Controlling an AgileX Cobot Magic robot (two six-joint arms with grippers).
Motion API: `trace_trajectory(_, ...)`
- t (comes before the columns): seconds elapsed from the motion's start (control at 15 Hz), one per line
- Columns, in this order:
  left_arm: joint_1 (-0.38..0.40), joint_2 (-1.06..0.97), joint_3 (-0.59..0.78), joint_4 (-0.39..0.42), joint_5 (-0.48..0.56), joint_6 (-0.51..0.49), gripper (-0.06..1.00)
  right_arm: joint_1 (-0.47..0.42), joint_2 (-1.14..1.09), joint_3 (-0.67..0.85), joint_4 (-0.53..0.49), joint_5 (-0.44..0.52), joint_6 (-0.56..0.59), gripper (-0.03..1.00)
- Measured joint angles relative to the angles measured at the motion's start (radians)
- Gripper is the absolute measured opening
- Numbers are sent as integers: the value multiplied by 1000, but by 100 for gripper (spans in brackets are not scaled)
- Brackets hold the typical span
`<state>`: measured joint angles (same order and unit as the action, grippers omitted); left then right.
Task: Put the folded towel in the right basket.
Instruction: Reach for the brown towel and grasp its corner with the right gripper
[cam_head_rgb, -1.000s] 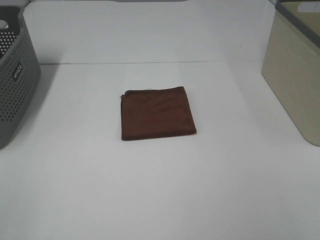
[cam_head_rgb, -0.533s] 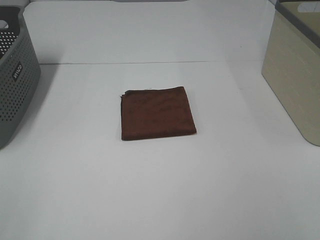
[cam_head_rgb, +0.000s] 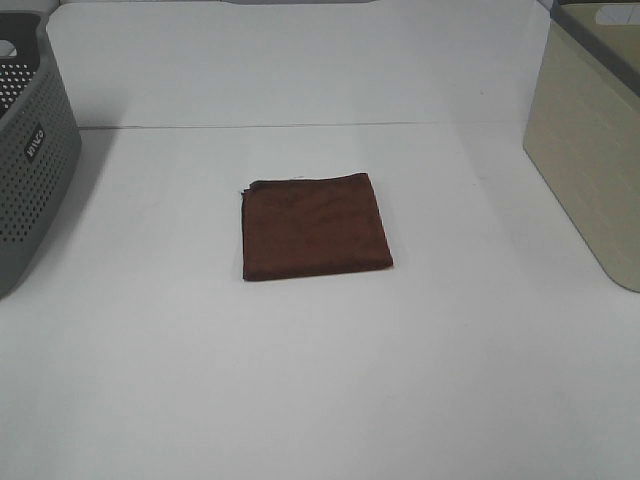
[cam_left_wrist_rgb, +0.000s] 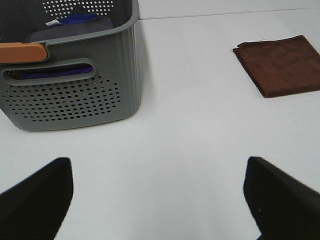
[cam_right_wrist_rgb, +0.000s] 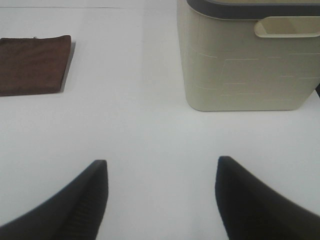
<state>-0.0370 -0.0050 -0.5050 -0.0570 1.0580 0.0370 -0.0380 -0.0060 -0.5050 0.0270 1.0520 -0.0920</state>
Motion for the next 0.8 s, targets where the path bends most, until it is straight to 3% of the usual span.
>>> trace_trajectory(0.8, 0, 0, 0, 0, 0, 0, 88, 0, 0, 0, 0, 0, 0, 60)
